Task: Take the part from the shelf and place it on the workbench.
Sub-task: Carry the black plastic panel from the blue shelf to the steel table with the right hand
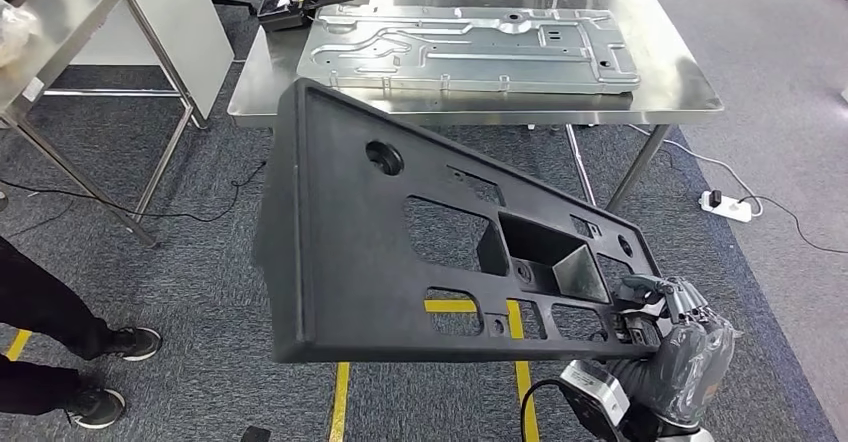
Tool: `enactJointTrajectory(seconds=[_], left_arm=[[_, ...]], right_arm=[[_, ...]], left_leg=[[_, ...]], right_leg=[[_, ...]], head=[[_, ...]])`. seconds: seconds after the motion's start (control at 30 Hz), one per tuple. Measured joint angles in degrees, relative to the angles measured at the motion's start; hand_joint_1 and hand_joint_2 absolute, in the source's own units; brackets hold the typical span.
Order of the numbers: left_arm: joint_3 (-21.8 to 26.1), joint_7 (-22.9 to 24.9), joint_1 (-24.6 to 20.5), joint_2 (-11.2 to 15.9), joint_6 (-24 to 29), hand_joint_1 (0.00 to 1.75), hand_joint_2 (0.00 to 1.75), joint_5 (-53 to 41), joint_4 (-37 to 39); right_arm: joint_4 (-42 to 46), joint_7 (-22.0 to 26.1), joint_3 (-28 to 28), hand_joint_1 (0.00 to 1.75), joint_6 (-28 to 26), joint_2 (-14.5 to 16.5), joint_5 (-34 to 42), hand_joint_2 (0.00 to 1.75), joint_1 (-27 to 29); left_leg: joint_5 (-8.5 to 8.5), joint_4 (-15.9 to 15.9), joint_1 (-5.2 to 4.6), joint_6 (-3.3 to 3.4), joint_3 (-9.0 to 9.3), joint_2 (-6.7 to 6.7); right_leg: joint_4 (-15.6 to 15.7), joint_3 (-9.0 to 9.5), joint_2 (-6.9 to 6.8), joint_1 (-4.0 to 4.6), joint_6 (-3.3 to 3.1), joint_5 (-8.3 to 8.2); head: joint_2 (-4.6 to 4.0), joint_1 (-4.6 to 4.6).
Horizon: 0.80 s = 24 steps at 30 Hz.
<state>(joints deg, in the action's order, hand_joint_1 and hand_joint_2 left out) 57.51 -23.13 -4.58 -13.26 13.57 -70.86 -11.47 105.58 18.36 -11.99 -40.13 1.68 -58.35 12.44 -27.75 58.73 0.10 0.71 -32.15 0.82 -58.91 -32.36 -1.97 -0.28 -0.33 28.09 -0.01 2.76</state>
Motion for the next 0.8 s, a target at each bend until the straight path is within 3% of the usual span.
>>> enactJointTrajectory(seconds=[0.07, 0.13, 0.17, 0.23, 0.27, 0.3, 0.33, 0.4, 0.47, 0.53, 0.63, 0.7, 0.77, 0.8], left_arm=[[0.0, 0.1, 0.1, 0.0, 0.0, 0.0, 1.75, 0.0, 0.0], [0.0, 0.0, 0.2, 0.0, -0.1, 0.0, 1.75, 0.0, 0.0], [0.0, -0.1, 0.1, 0.0, -0.3, 0.0, 1.75, -0.1, 0.0], [0.0, -0.5, 0.1, 0.0, -0.9, 0.0, 1.75, -0.2, 0.0], [0.0, -0.6, 0.1, 0.0, -1.4, 0.0, 1.75, -0.3, 0.0], [0.0, -0.8, 0.1, 0.0, -1.8, 0.0, 1.75, -0.3, 0.0], [0.0, -0.9, 0.1, 0.0, -2.2, 0.0, 1.75, -0.3, 0.0], [0.0, -1.0, 0.1, 0.0, -2.7, 0.0, 1.75, -0.3, 0.0], [0.0, -1.1, 0.1, 0.0, -3.0, 0.0, 1.75, -0.3, 0.0], [0.0, -1.1, 0.1, 0.1, -3.4, 0.0, 1.75, -0.2, 0.0], [0.0, -1.3, 0.1, 0.1, -4.3, 0.0, 1.75, 0.0, 0.0], [0.0, -1.4, 0.1, 0.1, -4.7, 0.0, 1.75, 0.1, 0.0], [0.0, -1.4, 0.2, 0.1, -4.9, 0.0, 1.75, 0.1, 0.0], [0.0, -1.4, 0.3, 0.1, -4.9, 0.0, 1.75, 0.1, 0.0]], right_arm=[[0.0, -0.1, 0.0, 1.75, 0.0, 0.0, 0.9, 1.75, -0.1], [-0.1, -0.1, 0.0, 1.75, 0.0, 0.0, 1.5, 1.75, -0.2], [-0.1, 0.0, 0.0, 1.75, 0.0, 0.0, 1.6, 1.75, -0.3], [-0.2, 0.1, 0.0, 1.75, 0.0, 0.0, 1.7, 1.75, -0.3], [-0.3, 0.1, 0.0, 1.75, 0.0, 0.0, 1.8, 1.75, -0.3], [-0.4, 0.1, 0.0, 1.75, 0.0, 0.0, 1.8, 1.75, -0.3], [-0.5, 0.1, 0.0, 1.75, 0.0, 0.0, 1.9, 1.75, -0.3], [-0.6, 0.1, 0.0, 1.75, 0.0, 0.0, 2.1, 1.75, -0.4], [-0.6, 0.1, 0.0, 1.75, 0.0, 0.0, 2.3, 1.75, -0.4], [-0.6, 0.1, 0.0, 1.75, 0.0, 0.1, 2.4, 1.75, -0.5], [-0.6, 0.2, 0.0, 1.75, 0.0, 0.2, 2.4, 1.75, -0.5], [-0.6, 0.3, 0.0, 1.75, 0.0, 0.3, 2.5, 1.75, -0.6], [-0.6, 0.3, 0.0, 1.75, 0.0, 0.4, 2.5, 1.75, -0.6], [-0.6, 0.3, 0.0, 1.75, 0.0, 0.5, 2.5, 1.75, -0.6]], left_leg=[[0.25, -0.4, 0.05, 0.48, 0.07, -0.18], [0.73, -1.1, 0.36, 1.17, 0.3, -0.32], [0.94, -1.4, 0.51, 1.49, 0.39, -0.37], [1.04, -1.4, 0.48, 1.71, 0.3, -0.49], [1.02, -1.4, 0.47, 1.73, 0.25, -0.57], [0.99, -1.3, 0.46, 1.71, 0.23, -0.67], [0.93, -1.2, 0.47, 1.68, 0.23, -0.81], [0.7, -0.9, 0.5, 1.46, 0.3, -1.12], [0.4, -0.5, 0.3, 0.97, 0.17, -1.35], [0.34, -0.4, 0.11, 0.41, -0.02, -1.44], [-0.51, 0.6, 0.25, -0.52, -0.36, -1.37], [-3.63, 5.7, 0.43, -0.99, -2.62, -1.23], [-6.99, 13.2, 0.51, -1.28, -6.18, -1.19], [-7.36, 15.4, 0.52, -1.34, -7.28, -1.18]], right_leg=[[0.1, 0.0, -0.16, 0.02, 0.6, -0.05], [-1.1, -0.37, 0.4, -0.05, 1.13, 1.04], [-3.2, -1.31, 0.84, -0.13, 1.36, 2.49], [-10.4, -4.65, 1.55, -0.38, 1.73, 6.17], [-13.7, -6.29, 1.64, -0.47, 1.9, 7.28], [-15.3, -7.18, 1.67, -0.55, 2.02, 7.31], [-14.7, -7.01, 1.68, -0.62, 2.08, 6.21], [-7.8, -3.85, 1.75, -0.81, 1.96, 2.22], [-1.6, -0.97, 1.93, -0.68, 1.64, -0.03], [-0.3, -0.54, 2.03, -0.39, 1.24, -0.09], [0.3, -0.41, 1.9, -0.67, 0.17, -0.44], [0.6, -0.24, 1.67, -0.82, -0.49, -0.57], [0.5, -0.32, 1.52, -0.71, -0.77, -0.52], [0.4, -0.34, 1.48, -0.64, -0.82, -0.48]], head=[[0.0, -0.01], [0.0, 0.02], [0.01, 0.03], [0.01, 0.05], [0.01, 0.04], [0.01, 0.04], [0.01, 0.04], [0.0, 0.04], [0.0, 0.03], [0.0, 0.02], [0.0, -0.01], [0.0, -0.03], [0.0, -0.03], [0.0, -0.03]])
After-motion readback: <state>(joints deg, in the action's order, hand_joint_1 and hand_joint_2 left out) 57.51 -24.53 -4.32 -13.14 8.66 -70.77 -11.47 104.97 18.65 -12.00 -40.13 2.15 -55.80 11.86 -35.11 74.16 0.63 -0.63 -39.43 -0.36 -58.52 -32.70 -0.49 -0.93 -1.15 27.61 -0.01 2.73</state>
